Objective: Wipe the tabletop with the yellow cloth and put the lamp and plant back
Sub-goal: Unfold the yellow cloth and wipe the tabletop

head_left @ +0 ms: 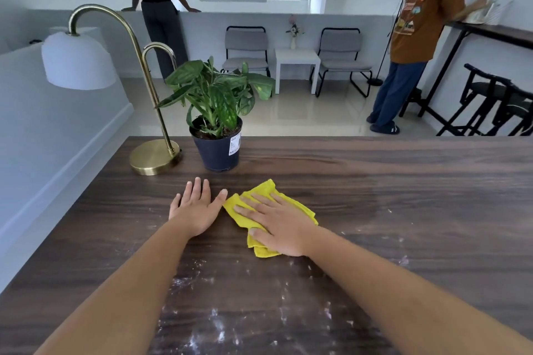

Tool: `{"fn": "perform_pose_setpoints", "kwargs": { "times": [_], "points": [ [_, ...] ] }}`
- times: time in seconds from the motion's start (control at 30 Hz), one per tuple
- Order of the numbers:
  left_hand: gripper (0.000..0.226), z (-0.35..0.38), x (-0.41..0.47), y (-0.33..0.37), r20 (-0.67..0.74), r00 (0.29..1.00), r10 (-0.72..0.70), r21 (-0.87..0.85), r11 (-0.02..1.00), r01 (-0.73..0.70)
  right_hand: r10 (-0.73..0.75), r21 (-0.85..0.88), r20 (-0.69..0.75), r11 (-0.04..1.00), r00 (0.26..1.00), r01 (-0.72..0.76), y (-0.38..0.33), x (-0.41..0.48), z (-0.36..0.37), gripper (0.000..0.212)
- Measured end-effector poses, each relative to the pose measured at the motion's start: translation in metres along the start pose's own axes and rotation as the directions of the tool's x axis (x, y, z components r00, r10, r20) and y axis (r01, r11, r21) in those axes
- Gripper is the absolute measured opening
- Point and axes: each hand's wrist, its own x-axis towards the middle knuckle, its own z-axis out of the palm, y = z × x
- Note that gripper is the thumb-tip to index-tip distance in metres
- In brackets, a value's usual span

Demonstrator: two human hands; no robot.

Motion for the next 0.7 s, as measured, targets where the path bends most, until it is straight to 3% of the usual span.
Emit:
{"fn": "perform_pose_setpoints", "kwargs": {
  "times": [0.07, 0.17, 0.27, 0.33, 0.37, 0.4, 0.47, 0.53, 0.63, 0.7],
  "points": [
    [0.073, 0.0, 0.0, 0.001, -0.006, 1.0, -0.008, 0.017, 1.0, 0.008, 0.081, -0.013, -0.004, 0.997, 0.997, -0.081, 0.041, -0.017, -0.003, 0.076],
    [0.074, 0.001, 0.0, 0.002, -0.012, 1.0, -0.012, 0.035, 0.999, 0.012, 0.427, -0.003, -0.044, 0.904, 0.903, -0.428, 0.11, -0.054, -0.002, 0.067],
    [0.075, 0.001, 0.0, 0.002, -0.01, 1.0, -0.014, 0.047, 0.999, 0.014, 0.79, 0.108, -0.046, 0.612, 0.611, -0.784, 0.144, -0.09, 0.0, 0.06],
    [0.076, 0.001, -0.001, 0.002, -0.012, 1.0, -0.011, 0.052, 0.999, 0.012, 0.909, 0.2, -0.032, 0.414, 0.416, -0.888, 0.134, -0.094, 0.002, 0.062],
    [0.077, 0.001, -0.001, 0.003, -0.016, 1.0, -0.008, 0.058, 0.998, 0.009, 0.931, 0.224, -0.011, 0.357, 0.364, -0.907, 0.123, -0.089, 0.001, 0.064],
    [0.078, 0.002, -0.001, 0.003, -0.019, 1.0, -0.005, 0.062, 0.998, 0.006, 0.935, 0.232, 0.009, 0.344, 0.356, -0.91, 0.109, -0.081, 0.0, 0.065],
    [0.08, 0.002, 0.0, 0.001, -0.018, 1.0, -0.006, 0.054, 0.998, 0.007, 0.883, 0.211, 0.012, 0.457, 0.469, -0.864, 0.071, -0.06, -0.001, 0.066],
    [0.079, 0.0, 0.0, 0.001, -0.006, 1.0, -0.012, 0.037, 0.999, 0.012, 0.732, 0.169, -0.018, 0.674, 0.682, -0.719, 0.021, -0.041, 0.003, 0.066],
    [0.075, -0.01, -0.002, 0.01, -0.02, 0.998, -0.059, -0.036, 0.998, 0.058, 0.303, 0.089, -0.053, 0.95, 0.952, -0.298, -0.047, -0.035, 0.01, 0.066],
    [0.068, -0.01, -0.01, 0.027, -0.146, 0.986, -0.075, -0.033, 0.997, 0.071, 0.016, 0.021, -0.024, 1.0, 1.0, -0.015, -0.052, -0.046, 0.01, 0.061]
  ]
}}
